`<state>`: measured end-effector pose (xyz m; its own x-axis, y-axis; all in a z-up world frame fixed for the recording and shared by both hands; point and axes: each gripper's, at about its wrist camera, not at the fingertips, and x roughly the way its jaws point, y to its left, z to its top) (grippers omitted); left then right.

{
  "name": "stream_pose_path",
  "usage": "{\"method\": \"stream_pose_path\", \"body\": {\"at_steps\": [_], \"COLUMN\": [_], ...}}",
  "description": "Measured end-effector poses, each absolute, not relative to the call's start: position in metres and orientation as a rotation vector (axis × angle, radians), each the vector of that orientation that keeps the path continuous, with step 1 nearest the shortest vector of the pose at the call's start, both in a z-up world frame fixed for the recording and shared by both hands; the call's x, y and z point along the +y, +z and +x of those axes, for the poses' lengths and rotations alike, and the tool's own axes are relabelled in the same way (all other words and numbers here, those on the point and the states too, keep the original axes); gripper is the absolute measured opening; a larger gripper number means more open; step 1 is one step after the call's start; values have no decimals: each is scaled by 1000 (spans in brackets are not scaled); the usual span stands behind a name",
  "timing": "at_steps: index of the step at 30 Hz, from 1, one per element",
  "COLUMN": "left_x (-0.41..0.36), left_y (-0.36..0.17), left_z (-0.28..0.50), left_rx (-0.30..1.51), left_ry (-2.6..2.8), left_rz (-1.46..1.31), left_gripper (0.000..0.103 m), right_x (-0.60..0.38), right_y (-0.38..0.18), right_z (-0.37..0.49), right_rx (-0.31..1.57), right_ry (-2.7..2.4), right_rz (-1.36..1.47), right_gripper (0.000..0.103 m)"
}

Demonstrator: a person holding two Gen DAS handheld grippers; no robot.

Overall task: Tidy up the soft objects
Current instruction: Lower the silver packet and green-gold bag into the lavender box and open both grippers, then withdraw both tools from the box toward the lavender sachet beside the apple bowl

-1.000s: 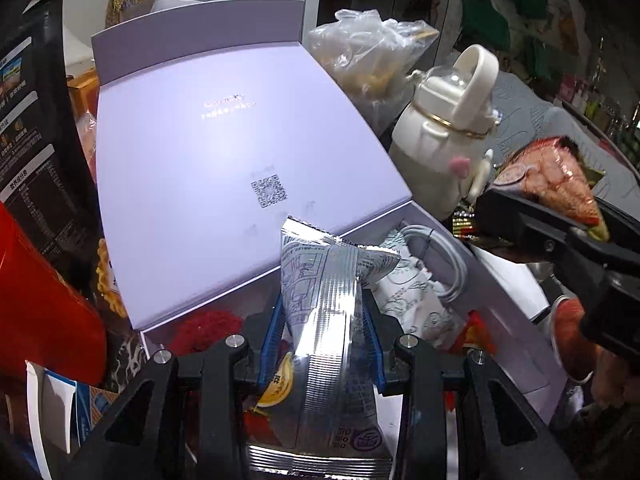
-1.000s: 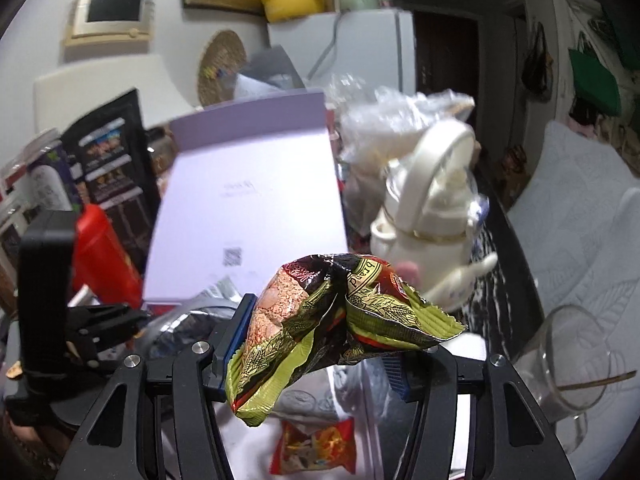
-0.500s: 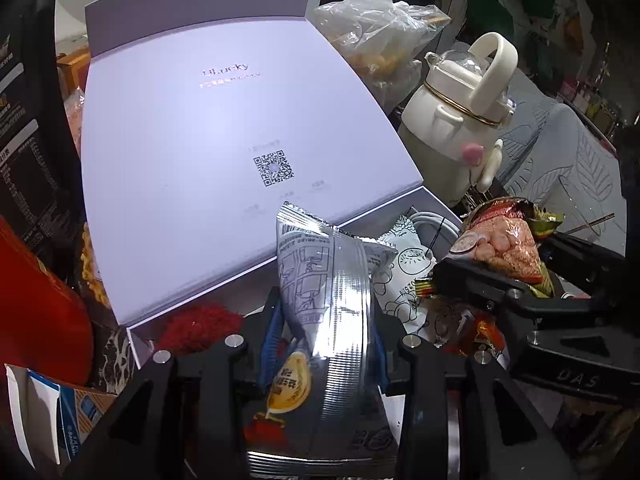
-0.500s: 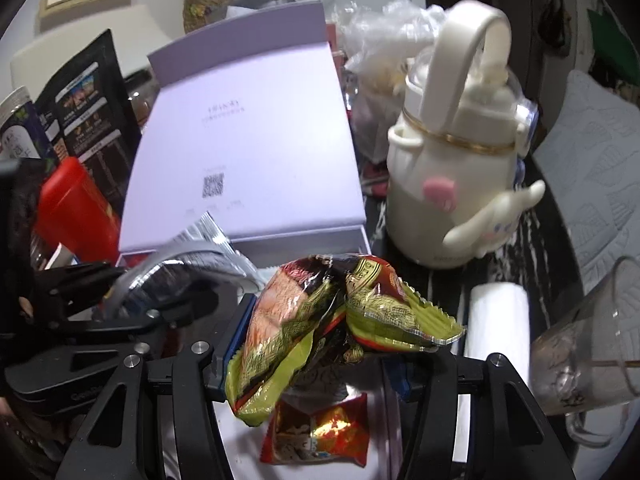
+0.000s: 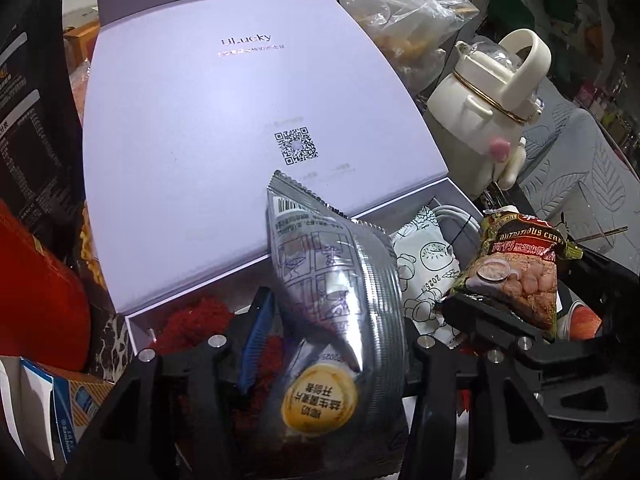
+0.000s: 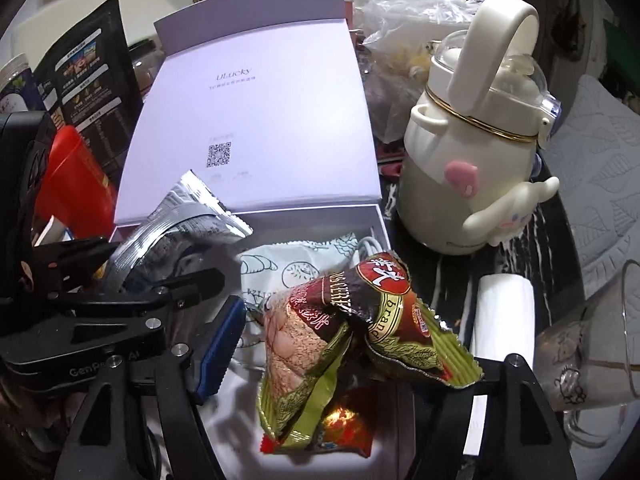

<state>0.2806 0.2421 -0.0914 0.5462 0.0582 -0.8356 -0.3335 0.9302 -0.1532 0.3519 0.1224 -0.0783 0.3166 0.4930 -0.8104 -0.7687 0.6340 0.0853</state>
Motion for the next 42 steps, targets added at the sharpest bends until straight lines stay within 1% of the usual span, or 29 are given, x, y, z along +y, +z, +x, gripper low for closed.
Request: {"method": "stream_pose_path", "body": {"at_steps": [8, 11, 12, 14, 16, 18, 20, 24, 31, 42], "left_x": [239, 237, 237, 237, 236, 235, 233, 227, 221, 199], "left_y": [-93, -90, -89, -86, -81, -75, -69, -55, -26, 33], "left_z": [288, 288, 286, 283, 281, 278, 274, 267, 257, 205], "left_rx": [986, 976, 969, 958, 941, 917, 897, 857, 786, 678], "left_ry": [251, 260, 257, 249, 255, 260, 269, 299, 314, 364], "left_rz": [-274, -266, -268, -271, -262, -255, -235, -187, -173, -133], "left_gripper": [50, 50, 50, 51, 51, 54, 59, 64, 65, 65], "right_x": [122, 121, 121, 123, 122, 120, 120, 116, 103, 72], "right_y": [-76, -70, -69, -66, -61, -54, -50, -41, -18, 30], "right_z": [352, 348, 347, 344, 341, 336, 334, 329, 320, 284], "right_rx": [948, 929, 925, 912, 873, 823, 807, 772, 705, 606], "right_ry": [835, 826, 821, 788, 746, 744, 748, 754, 759, 787], "right_rz": [-365, -391, -397, -415, -445, -463, -459, -455, -393, -277], "right_gripper": [72, 73, 73, 82, 83, 84, 85, 85, 85, 85]}}
